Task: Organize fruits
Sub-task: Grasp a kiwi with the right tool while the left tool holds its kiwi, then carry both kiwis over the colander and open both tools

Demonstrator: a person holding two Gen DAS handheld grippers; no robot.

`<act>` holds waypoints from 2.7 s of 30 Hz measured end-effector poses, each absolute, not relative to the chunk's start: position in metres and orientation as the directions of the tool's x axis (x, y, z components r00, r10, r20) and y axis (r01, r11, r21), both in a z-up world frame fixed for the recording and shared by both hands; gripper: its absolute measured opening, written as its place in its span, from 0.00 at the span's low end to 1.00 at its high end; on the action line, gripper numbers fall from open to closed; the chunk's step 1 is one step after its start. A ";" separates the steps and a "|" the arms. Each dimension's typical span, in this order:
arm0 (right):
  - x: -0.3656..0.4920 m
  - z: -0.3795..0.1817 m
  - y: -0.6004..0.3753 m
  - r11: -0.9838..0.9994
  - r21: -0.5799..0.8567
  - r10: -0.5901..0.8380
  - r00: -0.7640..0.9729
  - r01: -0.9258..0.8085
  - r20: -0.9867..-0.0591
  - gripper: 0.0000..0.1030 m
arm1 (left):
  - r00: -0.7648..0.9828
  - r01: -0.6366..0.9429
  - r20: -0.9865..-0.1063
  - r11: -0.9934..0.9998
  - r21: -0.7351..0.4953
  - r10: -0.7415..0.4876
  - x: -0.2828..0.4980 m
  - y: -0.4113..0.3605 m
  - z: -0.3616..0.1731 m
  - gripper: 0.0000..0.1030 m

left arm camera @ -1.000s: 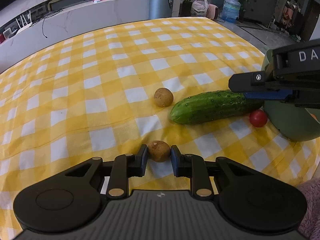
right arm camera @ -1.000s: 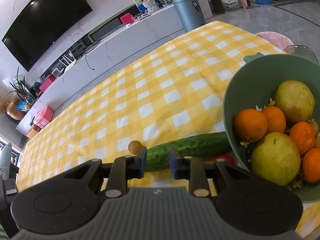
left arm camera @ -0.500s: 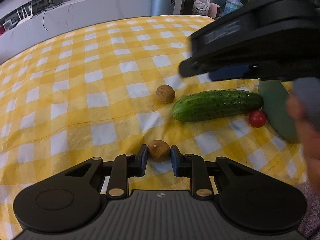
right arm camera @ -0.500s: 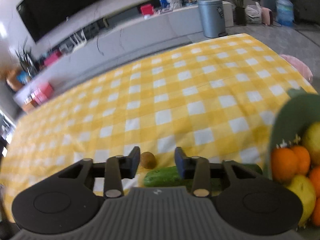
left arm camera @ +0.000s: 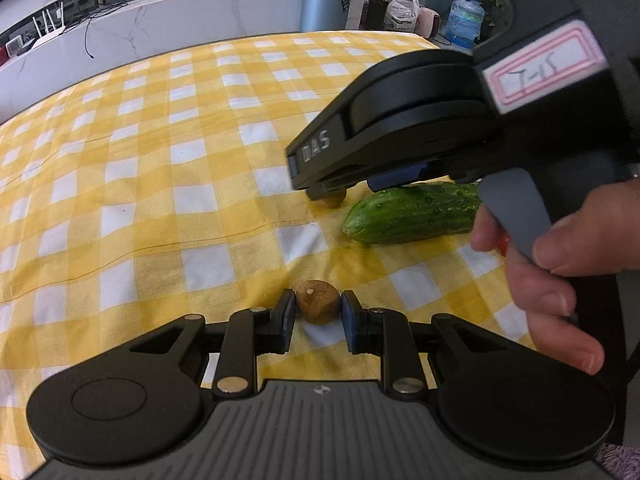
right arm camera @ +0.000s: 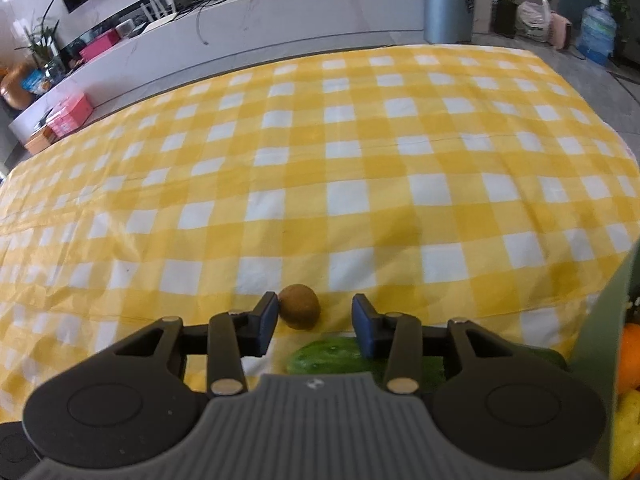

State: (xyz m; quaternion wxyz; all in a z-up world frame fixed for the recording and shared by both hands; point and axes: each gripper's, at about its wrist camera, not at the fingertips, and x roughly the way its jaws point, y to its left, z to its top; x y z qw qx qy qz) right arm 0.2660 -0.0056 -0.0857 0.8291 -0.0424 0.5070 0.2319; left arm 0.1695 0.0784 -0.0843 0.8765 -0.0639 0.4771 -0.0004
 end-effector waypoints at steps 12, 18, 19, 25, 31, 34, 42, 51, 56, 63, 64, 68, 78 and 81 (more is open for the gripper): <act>0.263 -0.088 0.000 0.883 0.152 0.339 0.379 -0.444 -0.861 0.20 | 0.546 -0.060 -0.836 0.992 -0.113 -0.062 0.169 0.079 -0.085 0.26; 0.260 -0.078 -0.007 0.884 0.177 0.367 0.409 -0.432 -0.835 0.19 | 0.547 -0.062 -0.835 0.991 -0.115 -0.063 0.170 0.078 -0.085 0.26; 0.260 -0.075 -0.009 0.885 0.191 0.376 0.411 -0.425 -0.830 0.19 | 0.547 -0.061 -0.835 0.992 -0.112 -0.060 0.170 0.077 -0.085 0.26; 0.257 -0.064 -0.016 0.888 0.220 0.399 0.435 -0.404 -0.807 0.19 | 0.555 -0.057 -0.831 0.995 -0.087 -0.041 0.168 0.071 -0.085 0.26; 0.249 -0.050 -0.026 0.886 0.253 0.425 0.462 -0.389 -0.778 0.19 | 0.582 -0.039 -0.811 0.994 -0.105 -0.062 0.163 0.064 -0.080 0.26; 0.242 -0.038 -0.037 0.886 0.280 0.442 0.487 -0.370 -0.753 0.19 | 0.612 -0.031 -0.789 0.994 -0.103 -0.063 0.158 0.062 -0.071 0.26; 0.223 0.009 -0.101 0.872 0.396 0.485 0.602 -0.287 -0.634 0.19 | 0.688 0.072 -0.701 0.979 -0.192 -0.188 0.146 0.049 -0.035 0.26; 0.187 0.058 -0.209 0.874 0.469 0.380 0.776 -0.125 -0.503 0.19 | 0.674 0.213 -0.647 0.932 -0.292 -0.357 0.140 0.019 -0.001 0.26; 0.177 0.063 -0.249 0.852 0.521 0.344 0.811 -0.058 -0.473 0.19 | 0.674 0.225 -0.641 0.929 -0.294 -0.366 0.141 0.004 0.012 0.26; 0.188 0.038 -0.261 0.866 0.495 0.350 0.788 -0.067 -0.506 0.19 | 0.613 0.248 -0.623 0.867 -0.433 -0.486 0.159 -0.018 0.011 0.26; 0.191 0.031 -0.262 0.866 0.498 0.348 0.781 -0.055 -0.519 0.19 | 0.609 0.245 -0.622 0.863 -0.442 -0.491 0.163 -0.021 0.009 0.26; 0.212 -0.001 -0.263 0.849 0.528 0.360 0.741 -0.009 -0.566 0.19 | 0.598 0.231 -0.618 0.848 -0.477 -0.510 0.181 -0.030 0.001 0.26; 0.254 -0.032 -0.260 0.853 0.521 0.349 0.701 0.037 -0.621 0.55 | 0.588 0.154 -0.643 0.848 -0.507 -0.491 0.220 -0.044 -0.020 0.26; 0.245 -0.032 -0.273 0.832 0.553 0.366 0.710 0.040 -0.601 0.56 | 0.578 0.146 -0.656 0.852 -0.503 -0.486 0.228 -0.049 -0.026 0.26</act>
